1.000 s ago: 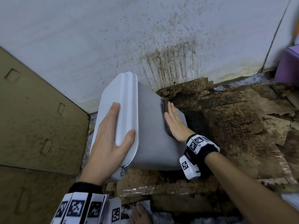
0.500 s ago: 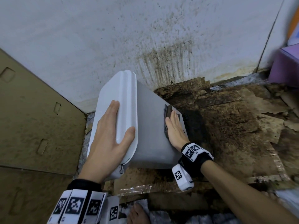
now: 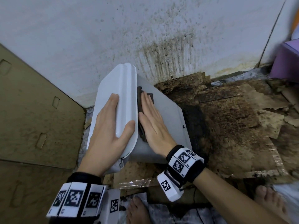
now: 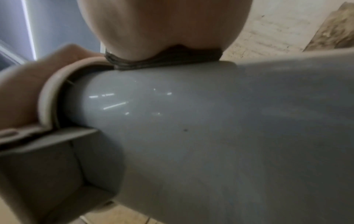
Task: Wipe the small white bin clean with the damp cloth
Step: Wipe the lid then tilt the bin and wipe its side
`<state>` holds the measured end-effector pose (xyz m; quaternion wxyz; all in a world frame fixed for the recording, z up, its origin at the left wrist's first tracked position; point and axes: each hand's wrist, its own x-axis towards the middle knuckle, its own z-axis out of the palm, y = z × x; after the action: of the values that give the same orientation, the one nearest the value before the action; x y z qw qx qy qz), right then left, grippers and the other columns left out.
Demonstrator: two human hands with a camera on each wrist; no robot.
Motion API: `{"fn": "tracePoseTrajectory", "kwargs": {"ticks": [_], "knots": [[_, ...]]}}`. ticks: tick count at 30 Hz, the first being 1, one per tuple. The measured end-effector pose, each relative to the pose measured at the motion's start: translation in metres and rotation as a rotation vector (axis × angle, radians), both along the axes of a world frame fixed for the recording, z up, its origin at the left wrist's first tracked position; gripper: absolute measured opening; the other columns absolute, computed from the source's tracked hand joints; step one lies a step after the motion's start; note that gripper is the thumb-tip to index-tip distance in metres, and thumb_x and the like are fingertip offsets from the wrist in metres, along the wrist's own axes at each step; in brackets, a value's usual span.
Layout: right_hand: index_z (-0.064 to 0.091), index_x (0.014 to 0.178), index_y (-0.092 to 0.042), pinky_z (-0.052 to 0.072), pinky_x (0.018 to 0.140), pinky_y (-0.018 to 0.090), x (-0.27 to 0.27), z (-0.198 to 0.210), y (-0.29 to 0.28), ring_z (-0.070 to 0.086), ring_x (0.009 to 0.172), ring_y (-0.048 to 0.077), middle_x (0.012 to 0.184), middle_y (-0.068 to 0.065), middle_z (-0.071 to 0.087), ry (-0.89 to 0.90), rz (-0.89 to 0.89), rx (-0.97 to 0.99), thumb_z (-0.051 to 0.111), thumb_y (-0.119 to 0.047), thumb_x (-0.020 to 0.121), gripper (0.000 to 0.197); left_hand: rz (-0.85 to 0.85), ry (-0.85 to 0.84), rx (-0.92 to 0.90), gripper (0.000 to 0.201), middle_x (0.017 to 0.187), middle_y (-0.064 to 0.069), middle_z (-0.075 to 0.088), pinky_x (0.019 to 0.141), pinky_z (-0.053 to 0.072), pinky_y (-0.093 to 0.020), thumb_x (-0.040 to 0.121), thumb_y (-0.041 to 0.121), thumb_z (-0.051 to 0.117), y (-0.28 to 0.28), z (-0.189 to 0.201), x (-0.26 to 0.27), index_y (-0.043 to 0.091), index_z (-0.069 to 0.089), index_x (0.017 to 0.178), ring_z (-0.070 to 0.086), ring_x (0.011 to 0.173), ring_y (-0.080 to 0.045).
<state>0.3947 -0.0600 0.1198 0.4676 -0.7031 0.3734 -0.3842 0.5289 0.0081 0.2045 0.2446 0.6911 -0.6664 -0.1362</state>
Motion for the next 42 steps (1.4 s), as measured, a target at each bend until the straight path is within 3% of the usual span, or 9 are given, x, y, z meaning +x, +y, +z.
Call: {"fn": "tracePoseTrajectory", "kwargs": {"ticks": [8,12,15,19,22,25,30,35,42], "knots": [[-0.001,0.159,-0.027,-0.001,0.124,0.027,-0.032,-0.070,0.009,-0.006,0.150,-0.006,0.165,-0.018,-0.006,0.052,-0.084,0.082,0.019,-0.032,0.109,0.055,0.024,0.051,0.009,0.080,0.167,0.016,0.015,0.123,0.017,-0.032,0.092,0.058,0.044,0.003,0.000,0.006,0.030,0.014,0.161,0.013,0.152,0.000],[-0.007,0.152,-0.023,-0.005,0.124,0.025,-0.059,-0.120,0.018,-0.010,0.153,0.009,0.161,-0.011,-0.013,0.226,-0.128,0.107,0.012,-0.034,0.105,0.052,0.033,0.070,0.007,0.080,0.166,0.020,0.016,0.122,0.018,-0.032,0.091,0.059,0.044,0.004,-0.001,0.010,0.033,0.015,0.161,0.015,0.150,0.002],[-0.003,0.158,-0.024,-0.006,0.125,0.029,-0.066,-0.134,0.020,-0.011,0.152,0.006,0.164,-0.011,-0.011,0.170,-0.210,0.322,0.020,-0.026,0.110,0.052,0.026,0.065,-0.002,0.082,0.166,0.020,0.016,0.122,0.017,-0.031,0.090,0.061,0.044,0.003,-0.002,0.009,0.032,0.015,0.161,0.014,0.150,0.003],[0.006,0.160,-0.022,-0.002,0.125,0.030,-0.054,-0.123,0.019,-0.003,0.153,0.005,0.167,-0.007,0.000,0.123,-0.321,0.418,0.025,-0.022,0.110,0.053,0.020,0.033,-0.007,0.084,0.166,0.018,0.016,0.122,0.016,-0.029,0.090,0.064,0.041,0.001,-0.002,0.008,0.030,0.015,0.161,0.014,0.151,0.001],[0.007,0.159,-0.025,-0.002,0.123,0.025,-0.040,-0.101,0.022,-0.003,0.150,-0.001,0.167,-0.009,0.002,0.093,-0.345,0.420,0.020,-0.030,0.108,0.054,0.024,0.032,-0.007,0.082,0.167,0.017,0.015,0.121,0.016,-0.029,0.091,0.062,0.041,0.001,-0.002,0.009,0.030,0.014,0.161,0.014,0.151,0.001],[0.005,0.159,-0.029,-0.002,0.120,0.021,-0.018,-0.063,0.028,-0.004,0.146,-0.010,0.167,-0.014,0.002,0.077,-0.300,0.306,0.011,-0.039,0.097,0.063,0.033,0.030,-0.009,0.080,0.167,0.016,0.015,0.121,0.015,-0.029,0.093,0.058,0.043,0.002,-0.003,0.010,0.029,0.014,0.161,0.013,0.152,0.000],[0.005,0.160,-0.027,0.001,0.123,0.025,0.009,-0.012,0.041,-0.005,0.149,-0.009,0.166,-0.017,0.002,-0.010,-0.196,0.062,0.011,-0.033,0.102,0.058,0.017,0.025,-0.014,0.084,0.168,0.014,0.015,0.120,0.013,-0.025,0.090,0.062,0.039,0.001,-0.003,0.008,0.026,0.014,0.162,0.012,0.152,-0.001],[0.009,0.160,-0.025,0.009,0.125,0.040,0.010,-0.011,0.045,0.001,0.151,-0.003,0.166,-0.017,0.005,-0.026,-0.181,-0.066,0.018,-0.028,0.108,0.053,0.023,0.021,-0.014,0.080,0.168,0.014,0.014,0.120,0.012,-0.023,0.093,0.058,0.042,0.001,-0.004,0.008,0.026,0.013,0.162,0.011,0.152,0.000],[0.023,0.158,-0.015,0.020,0.123,0.034,-0.006,-0.048,0.040,0.018,0.152,0.007,0.165,-0.005,0.022,-0.021,-0.264,-0.189,0.020,-0.030,0.104,0.057,0.027,0.020,-0.020,0.080,0.168,0.015,0.014,0.121,0.014,-0.026,0.093,0.057,0.044,0.000,-0.003,0.006,0.028,0.014,0.162,0.012,0.153,-0.001]]}}
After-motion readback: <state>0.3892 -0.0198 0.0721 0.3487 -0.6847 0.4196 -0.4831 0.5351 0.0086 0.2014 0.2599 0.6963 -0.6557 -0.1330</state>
